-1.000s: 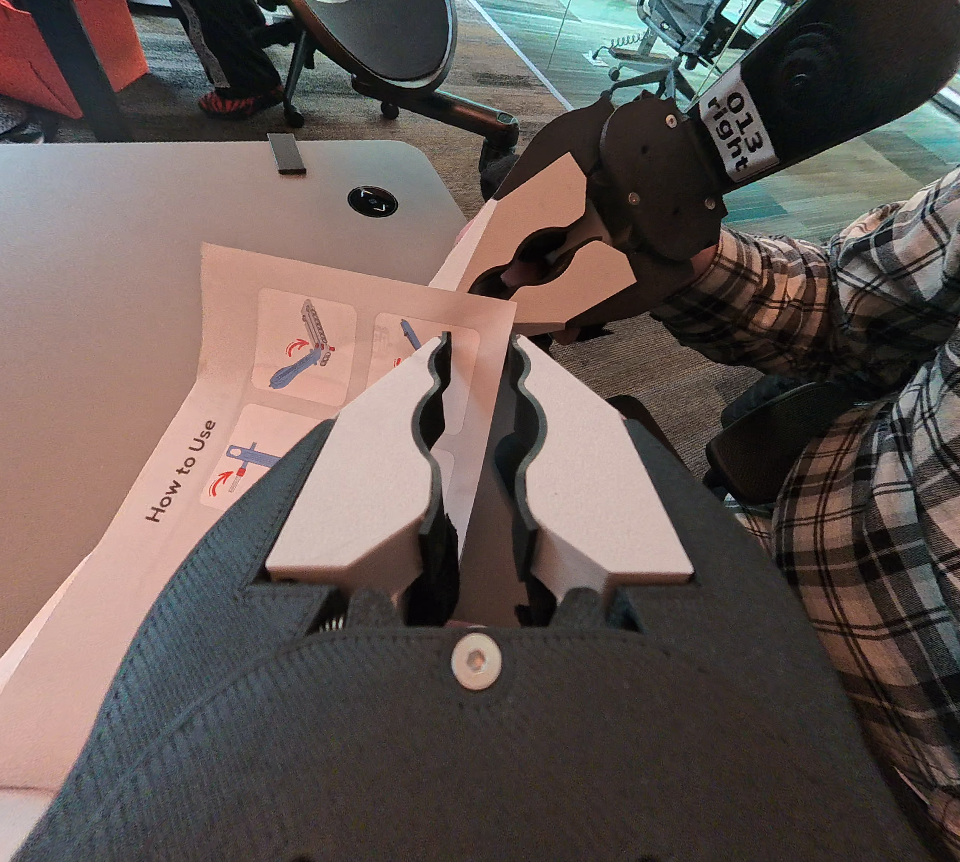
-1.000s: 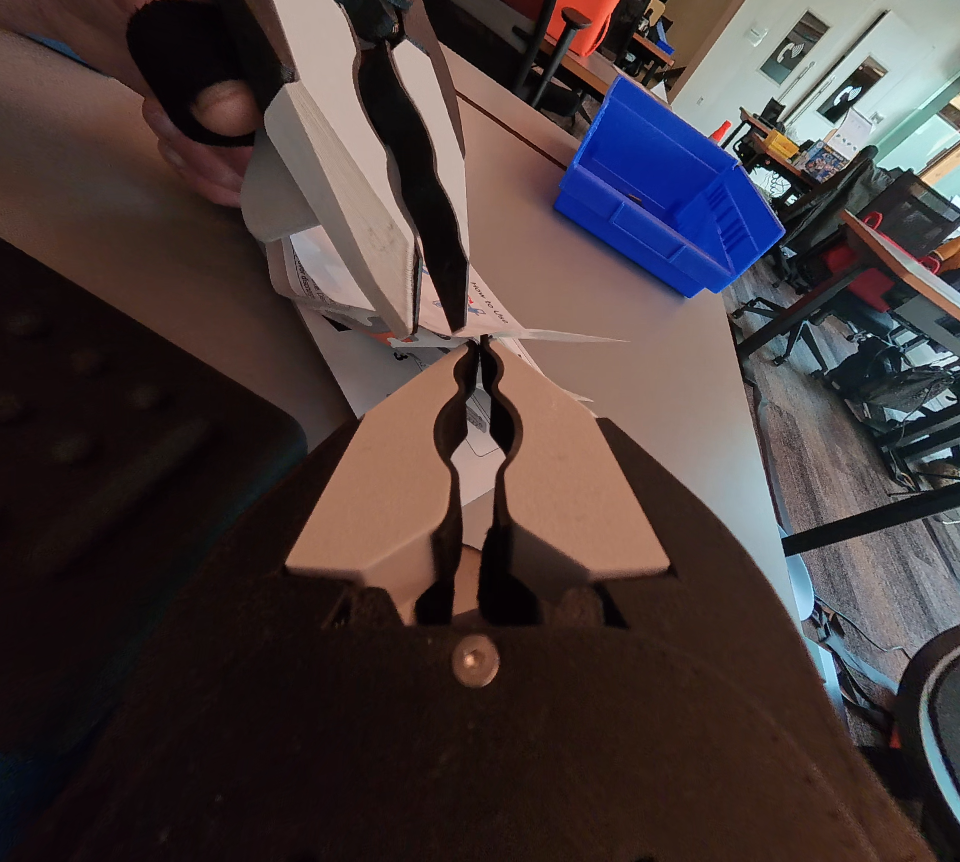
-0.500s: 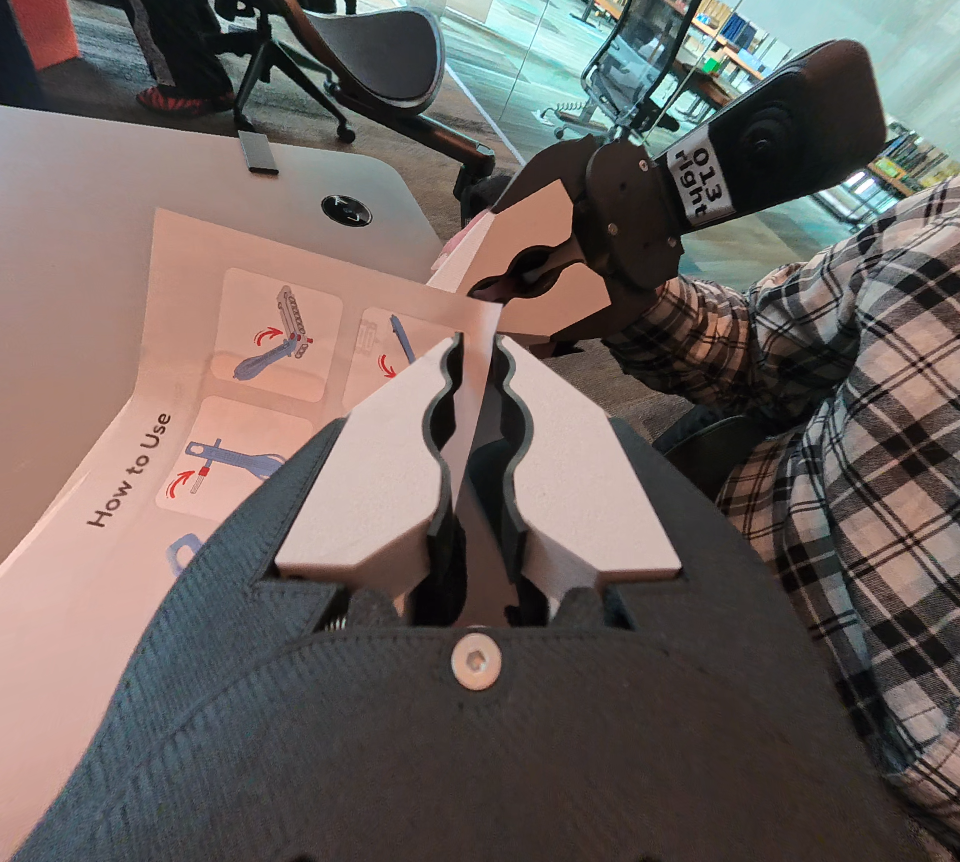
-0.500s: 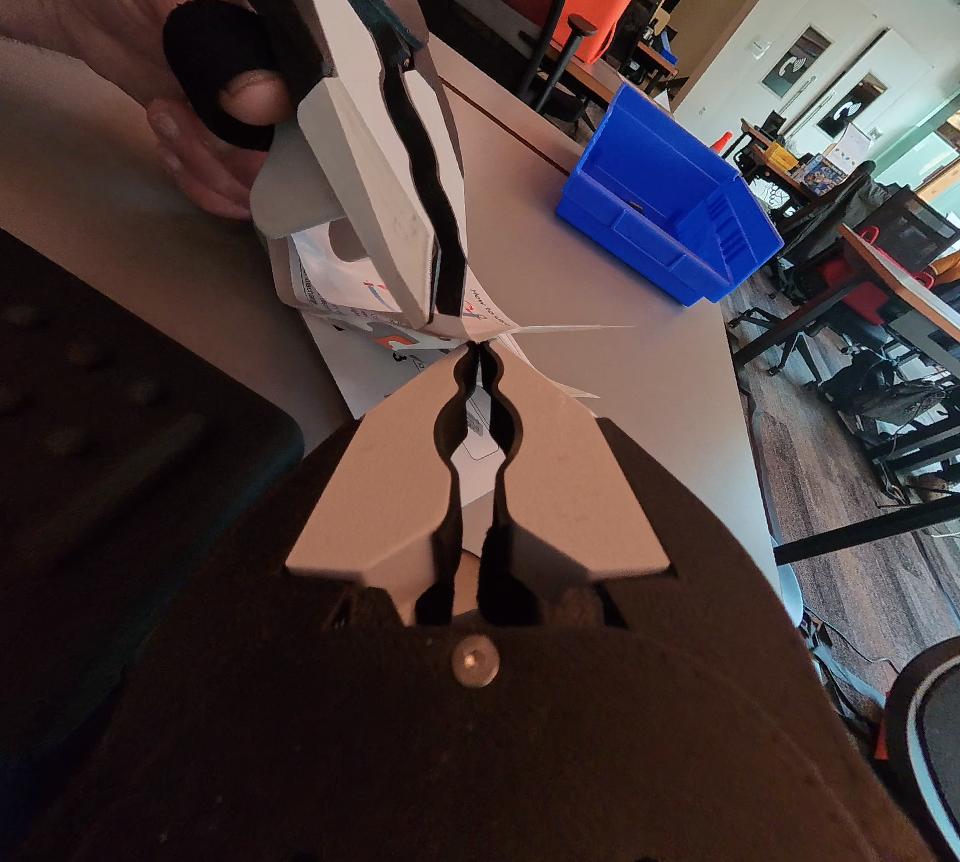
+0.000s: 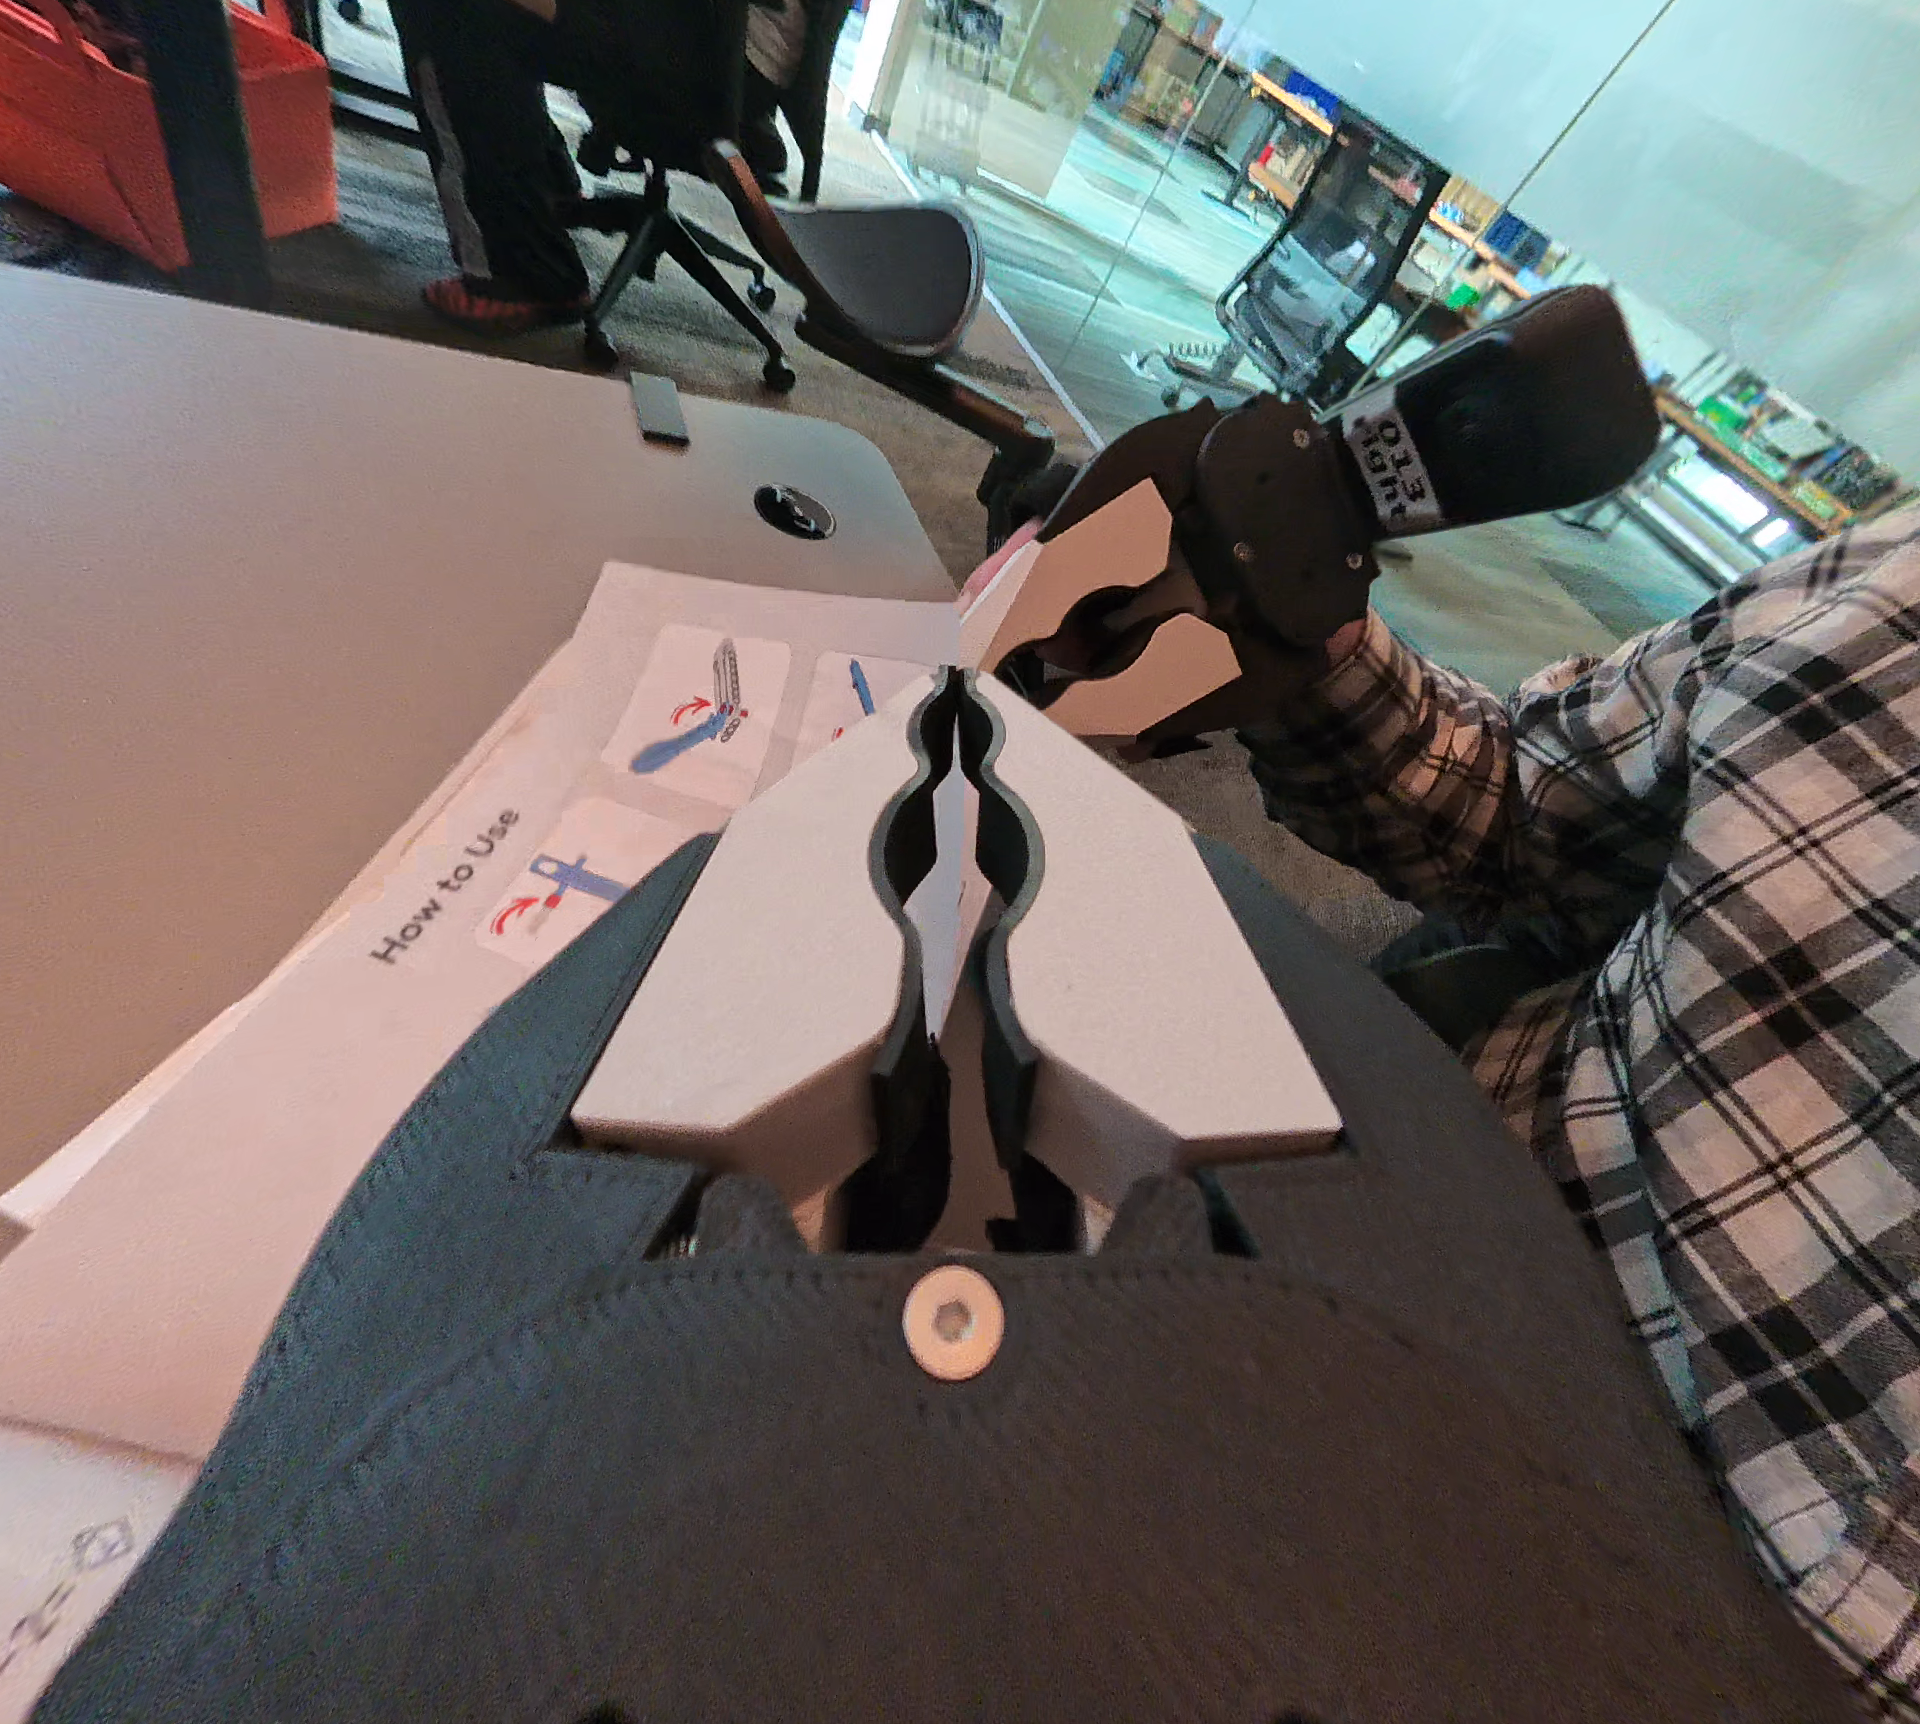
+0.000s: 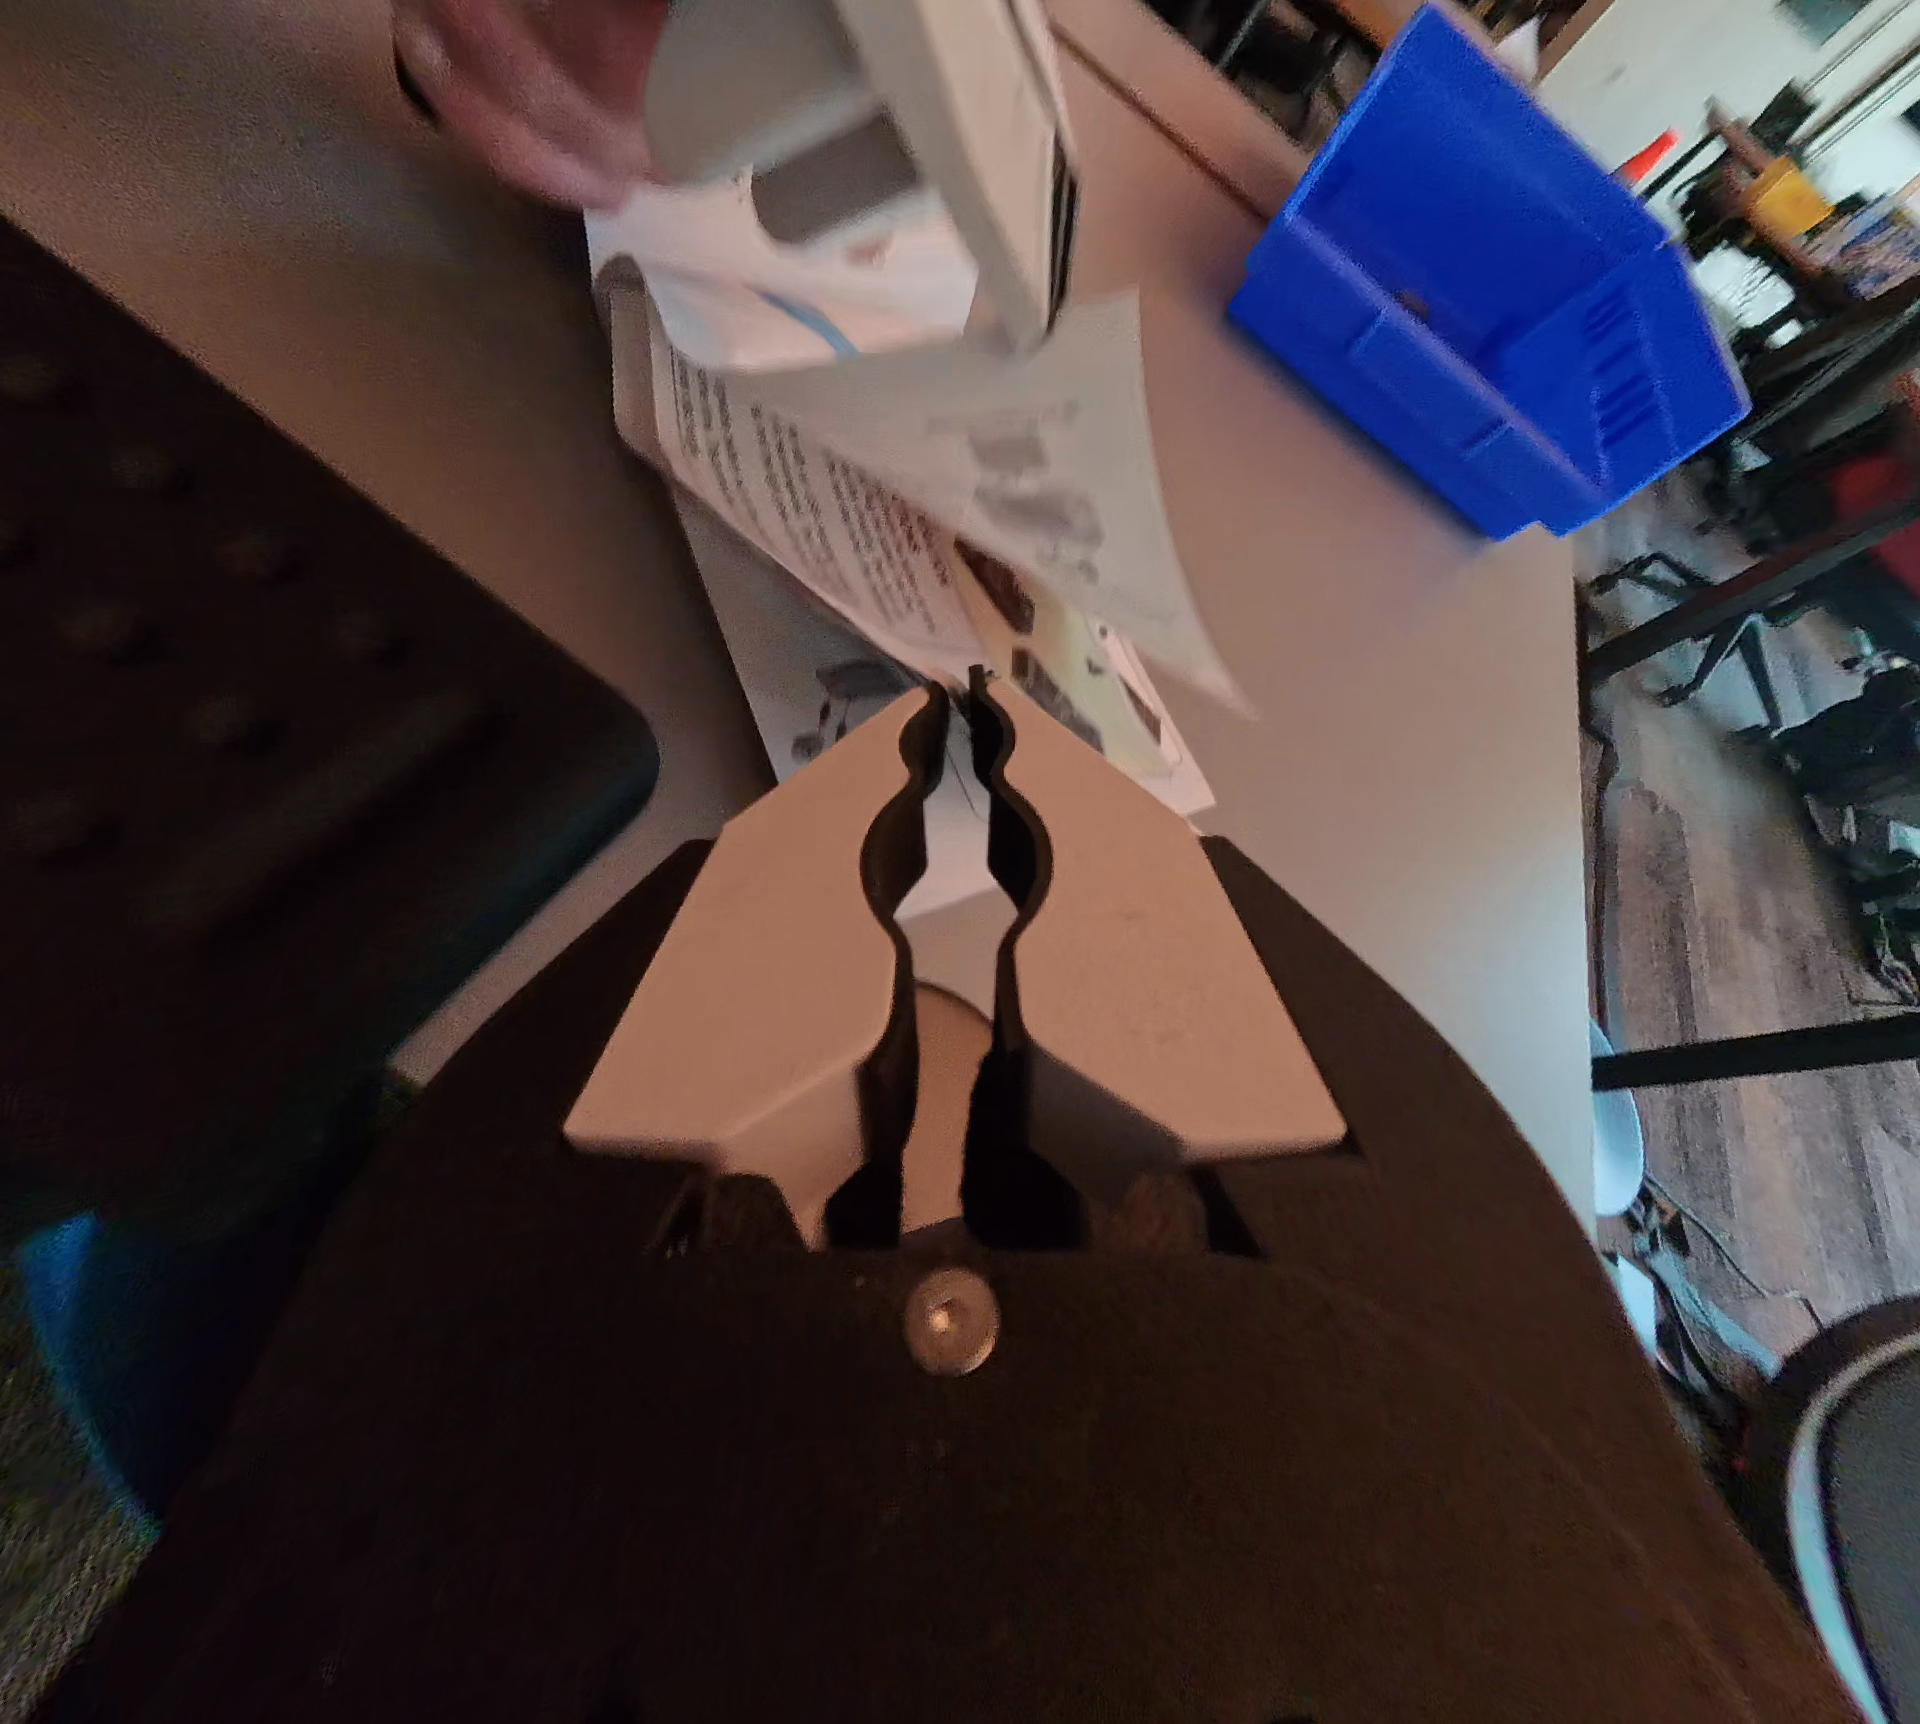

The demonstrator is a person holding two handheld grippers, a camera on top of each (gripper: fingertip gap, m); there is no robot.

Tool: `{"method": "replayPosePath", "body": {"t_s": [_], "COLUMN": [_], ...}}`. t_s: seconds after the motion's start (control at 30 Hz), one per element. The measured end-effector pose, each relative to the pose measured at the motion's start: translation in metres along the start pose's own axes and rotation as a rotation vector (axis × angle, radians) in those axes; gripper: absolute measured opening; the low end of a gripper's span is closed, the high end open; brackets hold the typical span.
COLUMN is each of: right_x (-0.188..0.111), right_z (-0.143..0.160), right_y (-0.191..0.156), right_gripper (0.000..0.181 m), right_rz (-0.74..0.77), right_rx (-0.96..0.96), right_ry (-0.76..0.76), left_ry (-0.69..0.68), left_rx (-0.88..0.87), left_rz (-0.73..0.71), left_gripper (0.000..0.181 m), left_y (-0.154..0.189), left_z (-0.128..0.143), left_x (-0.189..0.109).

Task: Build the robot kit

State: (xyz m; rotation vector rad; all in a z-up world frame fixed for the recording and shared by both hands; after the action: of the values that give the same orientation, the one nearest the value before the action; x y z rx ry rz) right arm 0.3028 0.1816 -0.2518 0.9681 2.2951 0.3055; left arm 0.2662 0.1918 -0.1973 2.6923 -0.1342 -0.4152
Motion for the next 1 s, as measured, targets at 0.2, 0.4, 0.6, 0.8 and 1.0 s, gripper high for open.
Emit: {"method": "replayPosePath", "body": {"t_s": [0.2, 0.4, 0.6, 0.8, 1.0], "right_x": [-0.028, -0.009, 0.004, 0.008, 0.010], "right_z": [-0.030, -0.058, -0.073, -0.077, -0.075], "right_y": [0.004, 0.003, 0.006, 0.006, 0.005], "right_gripper": [0.039, 0.040, 0.030, 0.018, 0.007], "right_rz": [-0.133, -0.152, -0.176, -0.186, -0.187], "right_rx": [0.204, 0.364, 0.456, 0.433, 0.424], "right_ry": [0.136, 0.210, 0.345, 0.364, 0.376], "left_ry": [0.056, 0.070, 0.079, 0.078, 0.075], "left_rx": [0.007, 0.008, 0.013, 0.008, 0.017], "left_rz": [-0.019, 0.001, 0.027, 0.050, 0.057], "left_gripper": [0.000, 0.000, 0.000, 0.002, 0.003], "left_y": [0.002, 0.009, 0.014, 0.013, 0.012], "left_z": [-0.013, -0.014, -0.013, -0.010, -0.008], "left_x": [-0.019, -0.020, -0.018, -0.017, -0.015]}}
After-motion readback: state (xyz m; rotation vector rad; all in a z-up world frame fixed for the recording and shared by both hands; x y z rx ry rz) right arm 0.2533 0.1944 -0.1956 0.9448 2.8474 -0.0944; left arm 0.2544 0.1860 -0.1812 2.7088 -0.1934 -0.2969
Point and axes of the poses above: each gripper's, where its closed fingertips meet, x out along the fingers, z out of its underside, y = z × x across the jaws, the point moved 1 cm from there along -x, back along the fingers, and after that the axes turned 2 degrees about -y, right-handed, at the moved point
